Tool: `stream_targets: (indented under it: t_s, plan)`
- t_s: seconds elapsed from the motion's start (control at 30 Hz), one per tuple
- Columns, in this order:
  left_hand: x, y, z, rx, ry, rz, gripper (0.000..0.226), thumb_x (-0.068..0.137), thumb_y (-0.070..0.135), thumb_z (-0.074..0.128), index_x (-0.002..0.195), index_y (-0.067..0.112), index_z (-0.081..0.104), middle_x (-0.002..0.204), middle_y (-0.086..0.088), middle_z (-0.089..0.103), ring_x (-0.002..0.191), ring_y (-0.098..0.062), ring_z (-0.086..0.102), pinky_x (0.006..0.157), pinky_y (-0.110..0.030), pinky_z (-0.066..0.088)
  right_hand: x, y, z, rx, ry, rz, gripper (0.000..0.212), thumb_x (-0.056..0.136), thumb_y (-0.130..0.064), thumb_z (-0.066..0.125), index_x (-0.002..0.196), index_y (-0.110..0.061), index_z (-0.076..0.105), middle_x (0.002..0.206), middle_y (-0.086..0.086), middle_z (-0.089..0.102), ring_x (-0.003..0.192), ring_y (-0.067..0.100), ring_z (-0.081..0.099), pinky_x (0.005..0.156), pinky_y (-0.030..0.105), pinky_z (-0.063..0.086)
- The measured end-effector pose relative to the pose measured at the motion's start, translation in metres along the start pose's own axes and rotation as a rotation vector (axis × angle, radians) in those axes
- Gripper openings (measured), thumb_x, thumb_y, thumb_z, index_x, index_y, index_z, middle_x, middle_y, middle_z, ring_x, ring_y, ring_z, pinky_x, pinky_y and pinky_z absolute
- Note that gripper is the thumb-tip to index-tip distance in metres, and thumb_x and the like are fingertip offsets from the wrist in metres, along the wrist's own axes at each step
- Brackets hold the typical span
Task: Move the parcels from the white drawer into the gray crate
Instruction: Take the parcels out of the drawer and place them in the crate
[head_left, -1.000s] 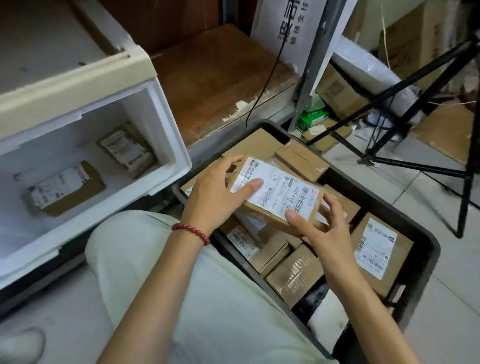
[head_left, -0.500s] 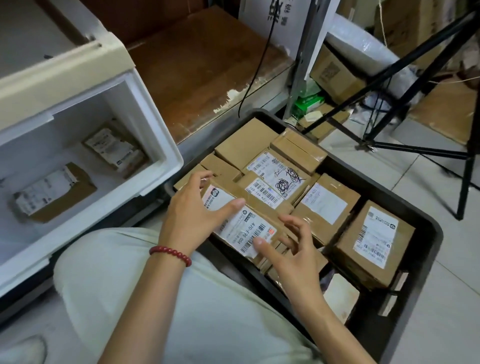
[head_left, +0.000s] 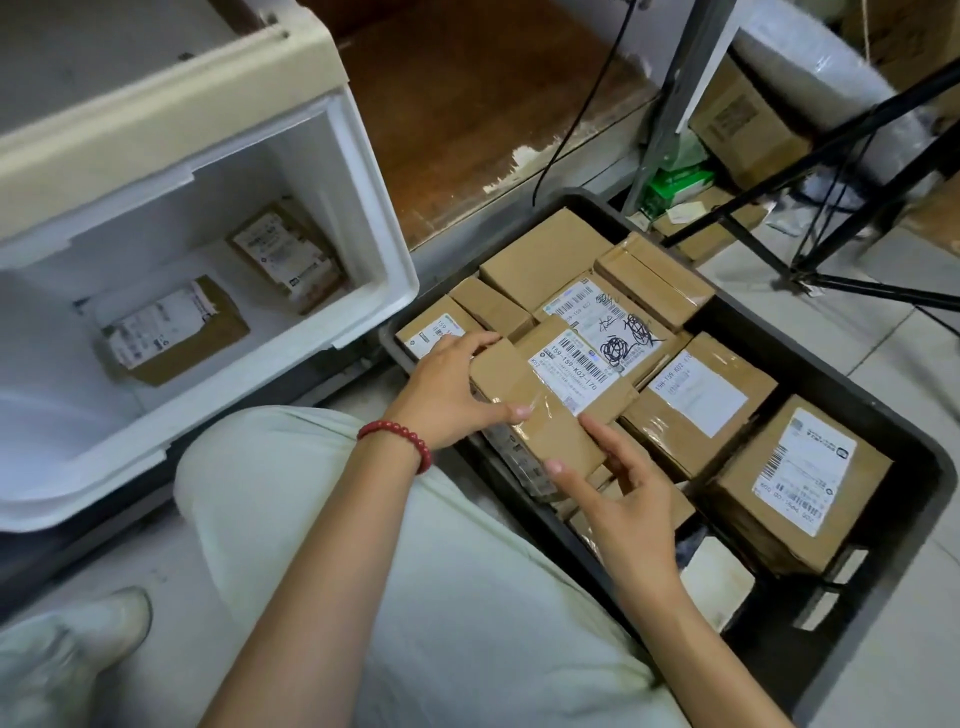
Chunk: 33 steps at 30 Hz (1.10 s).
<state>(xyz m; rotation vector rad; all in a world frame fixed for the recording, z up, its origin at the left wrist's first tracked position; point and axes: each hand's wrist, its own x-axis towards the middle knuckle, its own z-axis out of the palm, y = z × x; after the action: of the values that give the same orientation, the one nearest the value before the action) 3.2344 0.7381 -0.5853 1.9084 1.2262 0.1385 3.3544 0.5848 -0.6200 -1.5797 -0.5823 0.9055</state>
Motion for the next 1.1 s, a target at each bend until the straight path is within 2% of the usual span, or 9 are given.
stream_targets:
  t_s: [0.13,0.2,0.37,0.5,0.57,0.77,0.87,1.0,1.1]
  plan:
    - [0.004,-0.005,0.0,-0.042,-0.027,-0.007,0.082,0.067,0.034,0.085,0.137,0.022,0.043,0.135,0.002,0.048,0.122,-0.014,0.047,0.106,-0.033,0.039,-0.001,0.0,0.003,0.0,0.024,-0.014,0.046,0.074,-0.005,0.08,0.113,-0.025,0.066,0.12,0.0,0.063,0.113,0.011,0.058,0.073,0.006,0.047]
    - [0.004,-0.006,-0.002,-0.052,-0.035,-0.012,0.081,0.067,0.032,0.085,0.136,0.021,0.044,0.133,0.002,0.05,0.121,-0.014,0.048,0.105,-0.033,0.04,-0.002,-0.001,0.006,0.005,0.039,-0.027,0.045,0.074,-0.004,0.08,0.109,-0.028,0.067,0.12,0.0,0.063,0.114,0.011,0.058,0.075,0.006,0.047]
    - [0.003,-0.009,-0.007,-0.002,-0.017,-0.034,0.079,0.069,0.029,0.084,0.137,0.019,0.044,0.134,0.003,0.051,0.121,-0.014,0.049,0.098,-0.023,0.039,-0.002,-0.003,0.011,-0.01,0.042,-0.076,0.048,0.074,-0.003,0.08,0.104,-0.037,0.066,0.116,-0.003,0.065,0.113,0.006,0.059,0.081,0.009,0.048]
    - [0.005,-0.008,-0.008,0.01,-0.038,-0.079,0.08,0.07,0.027,0.083,0.138,0.017,0.043,0.138,0.0,0.05,0.12,-0.021,0.052,0.104,-0.034,0.042,0.0,-0.002,0.014,-0.06,0.045,-0.103,0.045,0.074,-0.003,0.08,0.103,-0.034,0.066,0.113,-0.005,0.066,0.11,0.002,0.058,0.081,0.007,0.045]
    - [0.006,-0.009,-0.008,0.025,-0.061,-0.102,0.079,0.071,0.027,0.082,0.138,0.017,0.041,0.138,-0.001,0.049,0.122,-0.021,0.05,0.104,-0.036,0.042,0.001,0.002,0.016,-0.071,0.052,-0.091,0.044,0.073,-0.004,0.081,0.104,-0.032,0.066,0.111,-0.009,0.067,0.11,0.002,0.059,0.084,0.013,0.047]
    - [0.013,-0.01,-0.003,0.229,-0.09,-0.127,0.08,0.072,0.044,0.078,0.138,0.025,0.037,0.139,0.003,0.048,0.123,-0.021,0.048,0.098,-0.045,0.045,0.008,0.014,0.014,-0.142,0.111,-0.065,0.04,0.072,-0.006,0.082,0.099,-0.029,0.063,0.105,-0.013,0.066,0.103,0.0,0.06,0.088,0.03,0.05]
    - [0.012,-0.003,0.009,0.411,-0.082,-0.095,0.08,0.072,0.049,0.077,0.138,0.028,0.036,0.137,0.005,0.048,0.125,-0.022,0.045,0.093,-0.042,0.045,0.01,0.023,0.008,-0.255,0.165,-0.055,0.041,0.07,-0.008,0.083,0.093,-0.031,0.059,0.101,-0.01,0.063,0.09,0.001,0.056,0.085,0.038,0.05]
    - [0.019,0.0,0.016,0.545,-0.088,-0.123,0.073,0.075,0.053,0.073,0.135,0.031,0.038,0.133,0.003,0.052,0.125,-0.024,0.042,0.094,-0.042,0.037,0.012,0.027,0.009,-0.31,0.187,-0.092,0.045,0.069,-0.015,0.085,0.09,-0.037,0.053,0.1,-0.015,0.058,0.091,0.002,0.05,0.08,0.024,0.042]
    - [0.021,0.0,0.017,0.7,-0.08,-0.131,0.078,0.077,0.06,0.067,0.141,0.028,0.035,0.145,0.001,0.04,0.135,-0.026,0.029,0.102,-0.045,0.03,0.016,0.026,0.015,-0.393,0.176,-0.151,0.044,0.07,-0.016,0.084,0.096,-0.03,0.052,0.1,-0.012,0.054,0.095,0.007,0.048,0.085,0.023,0.04]
